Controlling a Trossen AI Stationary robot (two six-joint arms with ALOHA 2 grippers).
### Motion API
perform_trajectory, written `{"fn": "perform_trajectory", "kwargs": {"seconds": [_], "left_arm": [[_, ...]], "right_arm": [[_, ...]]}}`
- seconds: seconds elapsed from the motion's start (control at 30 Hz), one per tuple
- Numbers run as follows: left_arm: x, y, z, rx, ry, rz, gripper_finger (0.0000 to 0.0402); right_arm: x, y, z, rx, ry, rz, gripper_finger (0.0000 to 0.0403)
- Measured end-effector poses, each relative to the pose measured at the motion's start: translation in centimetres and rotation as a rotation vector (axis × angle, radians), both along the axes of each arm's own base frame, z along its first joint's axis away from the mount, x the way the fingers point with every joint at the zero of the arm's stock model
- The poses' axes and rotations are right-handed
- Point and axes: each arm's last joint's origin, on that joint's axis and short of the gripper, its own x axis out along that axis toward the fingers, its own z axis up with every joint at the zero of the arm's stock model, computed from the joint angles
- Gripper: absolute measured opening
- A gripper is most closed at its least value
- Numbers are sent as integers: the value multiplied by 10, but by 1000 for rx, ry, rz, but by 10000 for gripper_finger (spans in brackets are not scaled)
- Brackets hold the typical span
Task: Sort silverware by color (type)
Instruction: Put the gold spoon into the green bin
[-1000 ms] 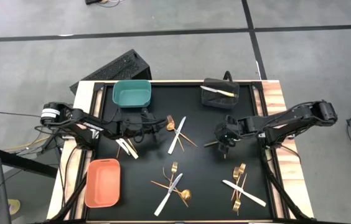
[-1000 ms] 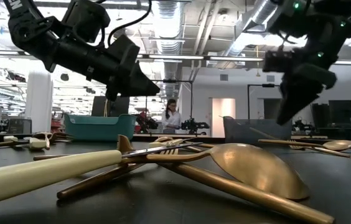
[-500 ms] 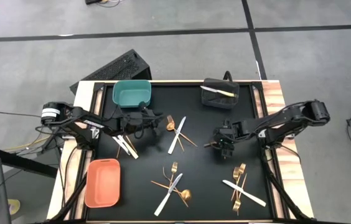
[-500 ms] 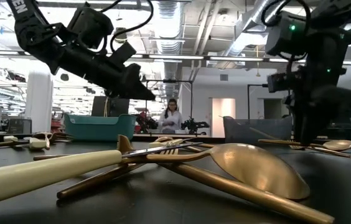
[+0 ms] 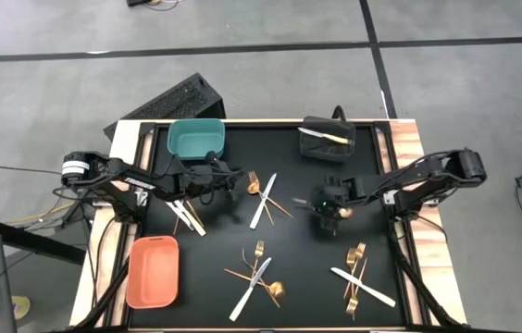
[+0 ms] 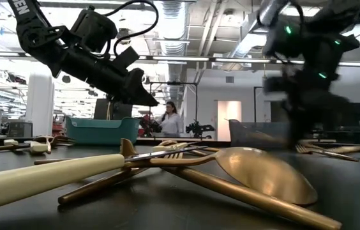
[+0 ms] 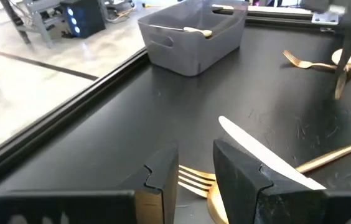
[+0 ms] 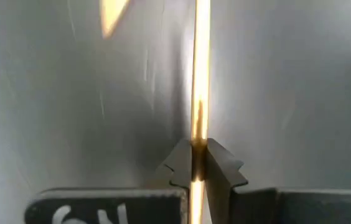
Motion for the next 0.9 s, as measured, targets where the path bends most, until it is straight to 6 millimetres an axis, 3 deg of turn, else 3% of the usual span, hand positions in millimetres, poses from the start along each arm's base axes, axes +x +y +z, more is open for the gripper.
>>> {"fn": "perform_trajectory", "kwargs": {"seconds": [0.1, 0.2, 0.33, 0.5, 0.63, 0.77, 0.9], "left_arm": [[1, 0, 2, -24, -42, -1, 89], [6, -6, 10, -11, -120, -136, 90], [10, -16, 25, 73, -242, -246, 102], [19, -23, 43, 131, -339, -367, 140], [39, -26, 57, 124, -341, -466, 190], [59, -23, 56, 145, -278, -360, 219], [71, -20, 46, 150, -209, -268, 219]], "right_arm": [[10, -7, 23, 24, -279, -65, 42], [22, -13, 43, 36, -655, -115, 42], [29, -14, 62, -25, -1042, -66, 42], [42, -14, 59, -122, -1139, -6, 42], [57, -11, 51, -156, -1152, 2, 44], [68, -8, 52, -217, -1178, -57, 46], [74, -4, 56, -290, -1176, -108, 47]]}}
